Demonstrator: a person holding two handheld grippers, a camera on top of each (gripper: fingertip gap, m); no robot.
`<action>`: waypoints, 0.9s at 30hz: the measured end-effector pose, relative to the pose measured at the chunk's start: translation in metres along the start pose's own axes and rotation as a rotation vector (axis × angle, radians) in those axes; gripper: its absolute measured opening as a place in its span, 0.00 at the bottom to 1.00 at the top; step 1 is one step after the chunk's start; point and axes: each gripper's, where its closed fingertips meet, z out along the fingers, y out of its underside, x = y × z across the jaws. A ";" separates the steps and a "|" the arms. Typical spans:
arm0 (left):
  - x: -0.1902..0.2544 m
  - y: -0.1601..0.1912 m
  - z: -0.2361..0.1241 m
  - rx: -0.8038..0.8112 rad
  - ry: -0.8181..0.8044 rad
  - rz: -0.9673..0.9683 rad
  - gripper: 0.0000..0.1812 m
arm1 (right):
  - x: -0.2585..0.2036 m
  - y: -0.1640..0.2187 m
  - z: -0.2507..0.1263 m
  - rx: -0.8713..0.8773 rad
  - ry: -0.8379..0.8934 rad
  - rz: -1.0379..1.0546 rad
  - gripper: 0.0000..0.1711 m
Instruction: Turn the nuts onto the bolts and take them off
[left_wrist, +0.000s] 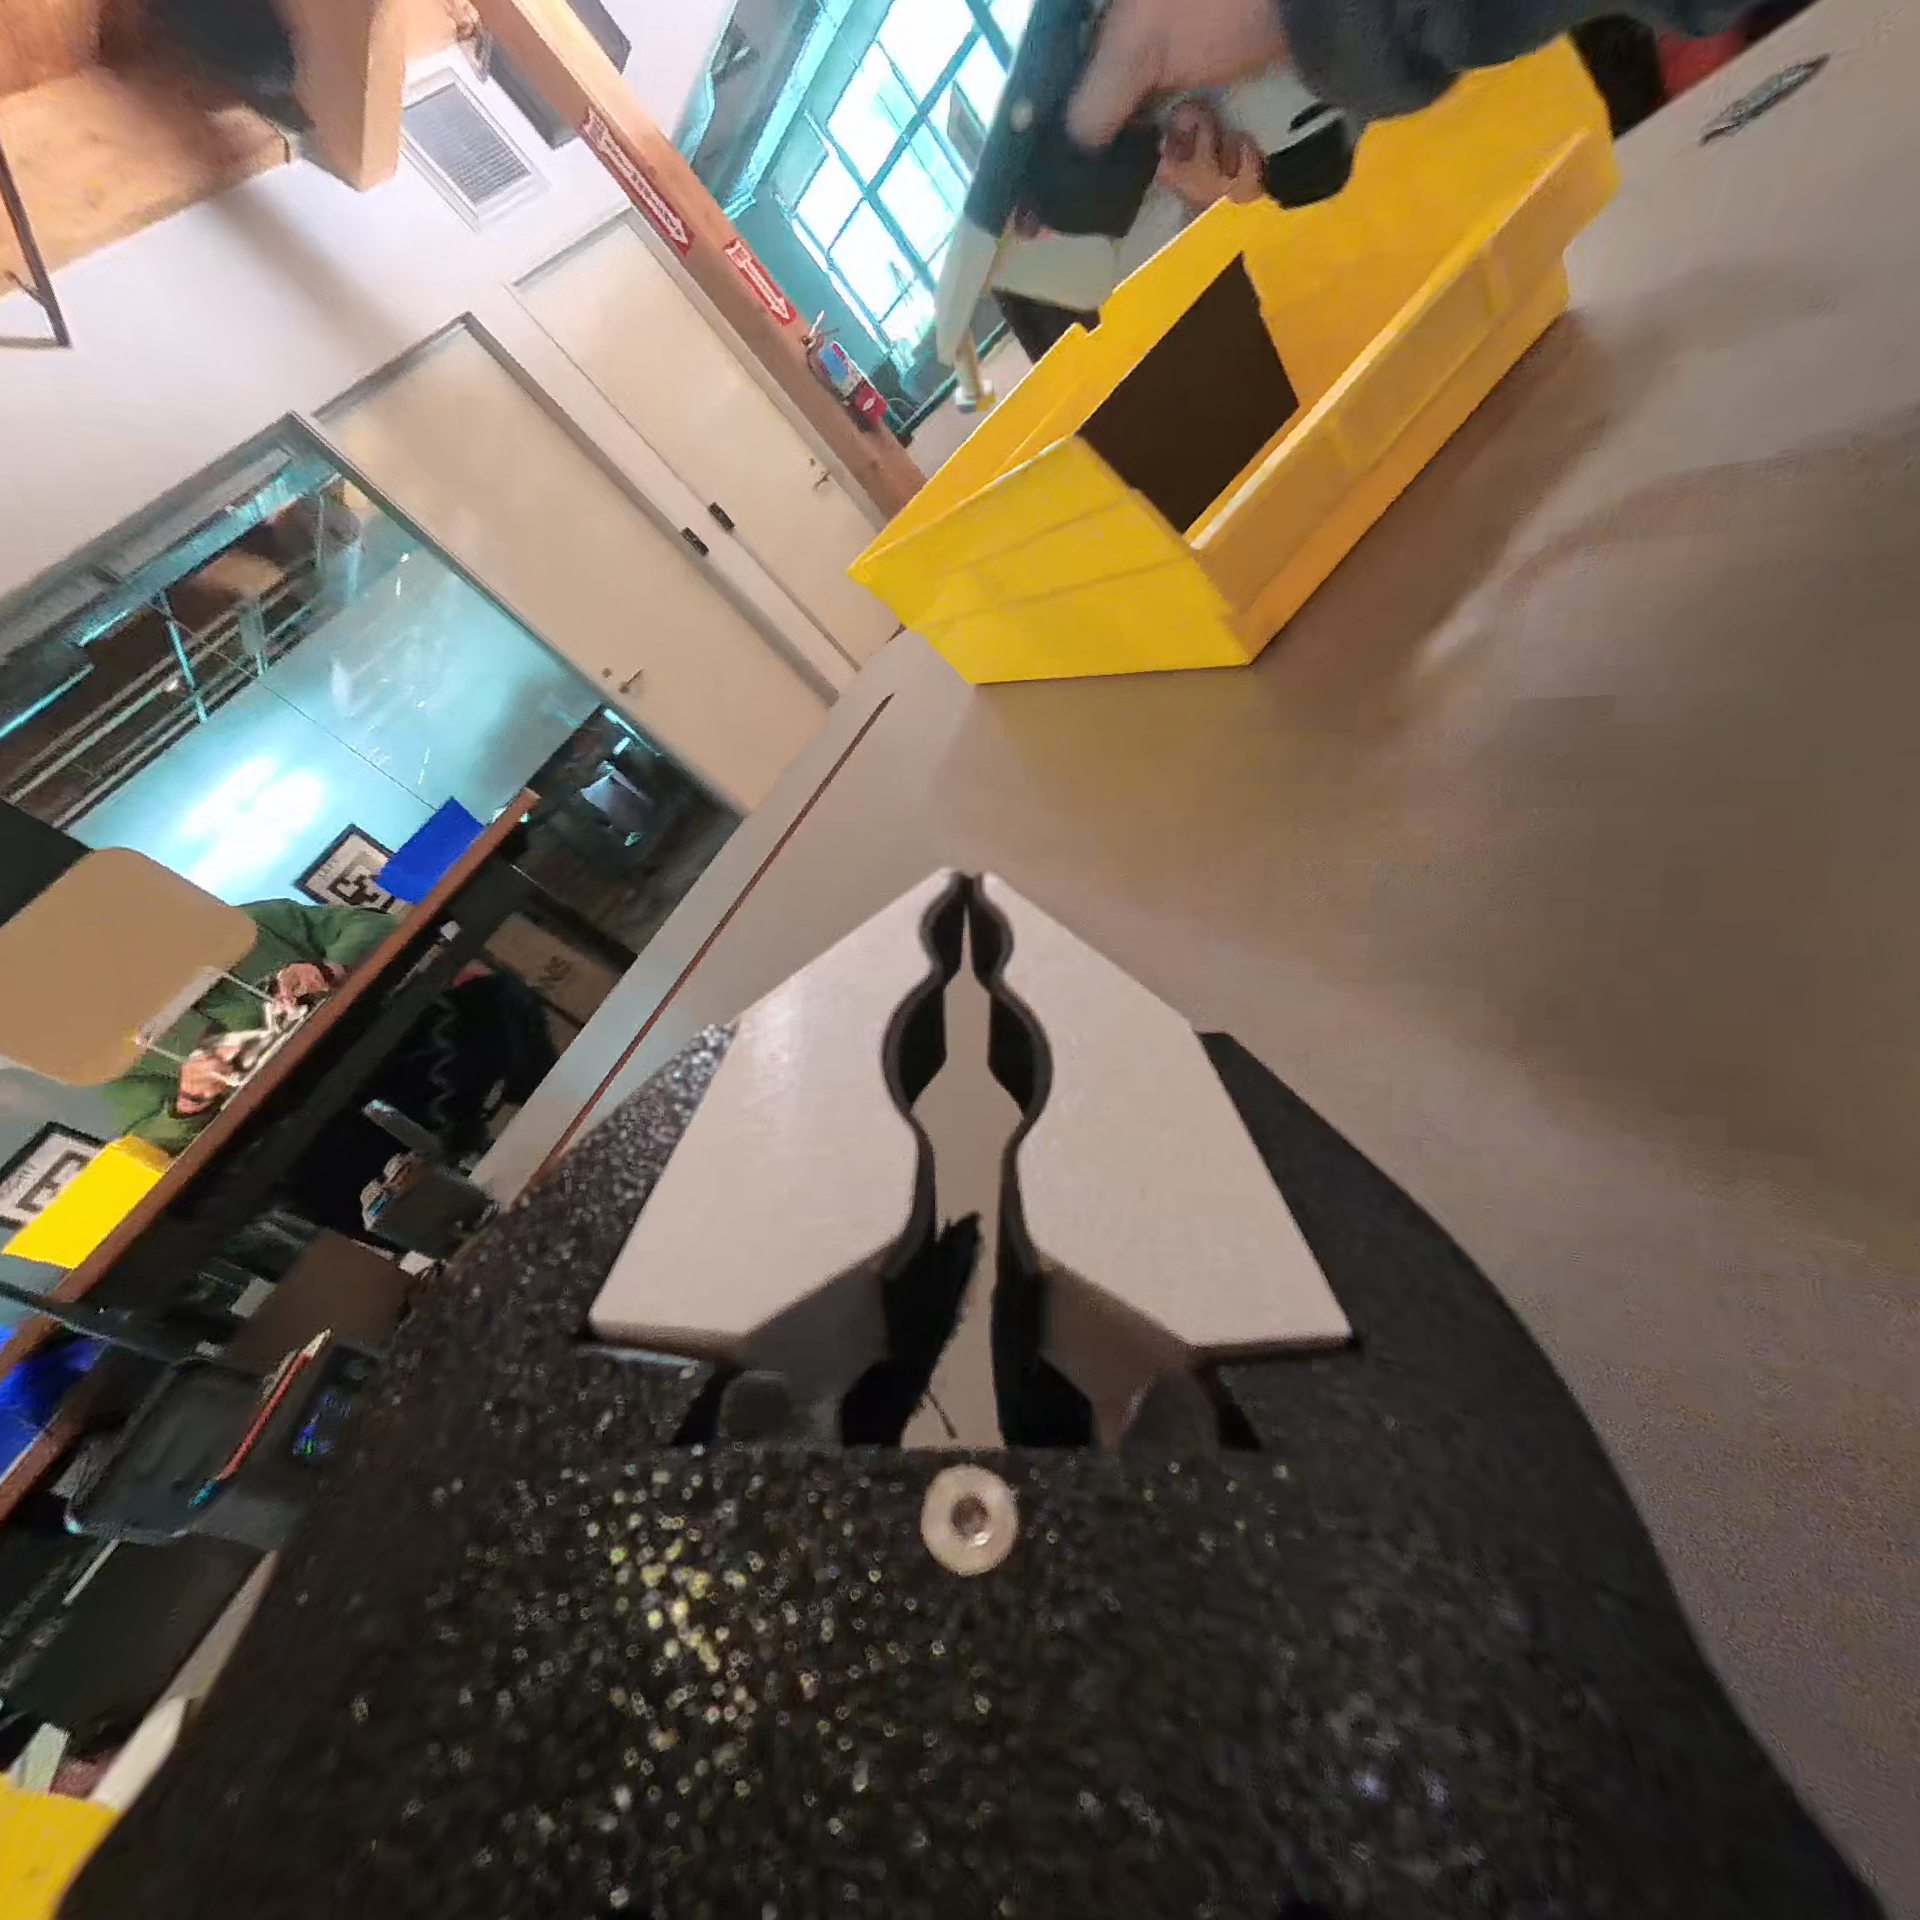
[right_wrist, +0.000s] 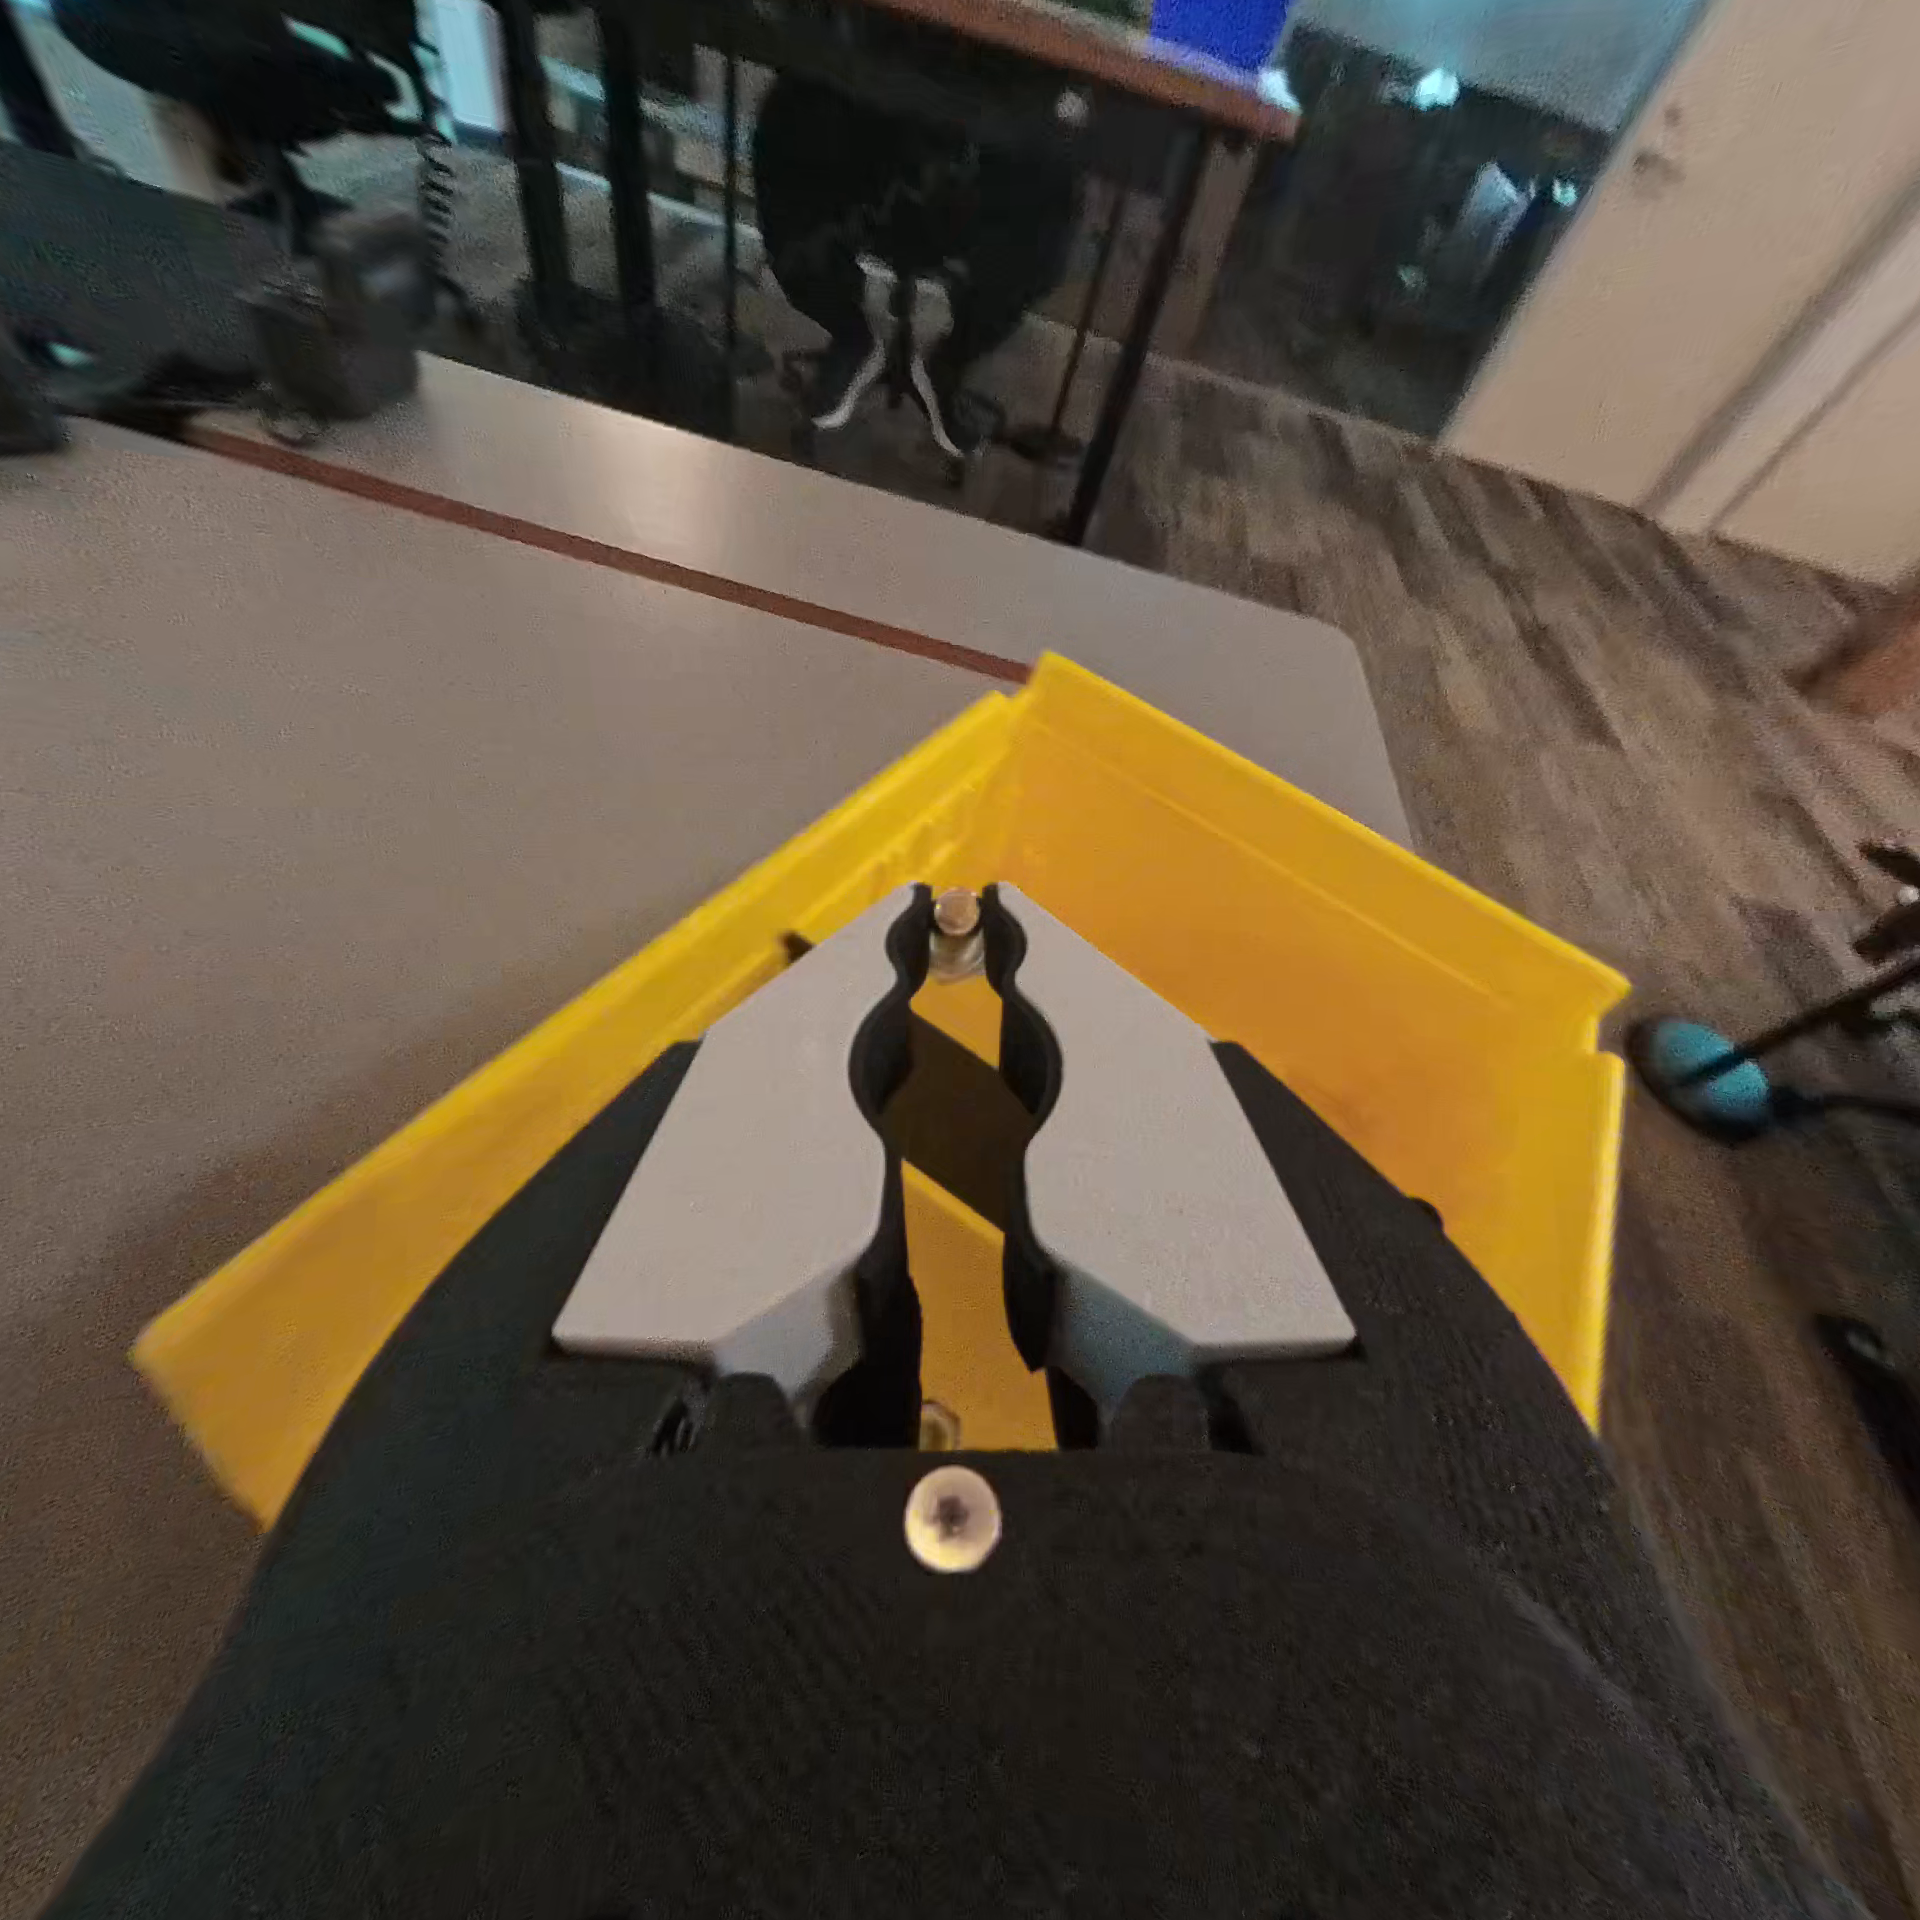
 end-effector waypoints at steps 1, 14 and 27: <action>0.002 -0.001 0.000 0.004 0.010 0.004 0.00 | 0.018 0.009 0.009 -0.044 0.023 0.035 0.05; 0.002 0.003 0.003 -0.013 0.018 -0.014 0.00 | -0.056 -0.049 -0.020 0.349 -0.157 0.090 0.15; -0.093 -0.041 -0.051 -0.203 -0.068 -0.287 0.03 | -0.218 -0.049 -0.026 0.738 -0.103 -0.260 0.00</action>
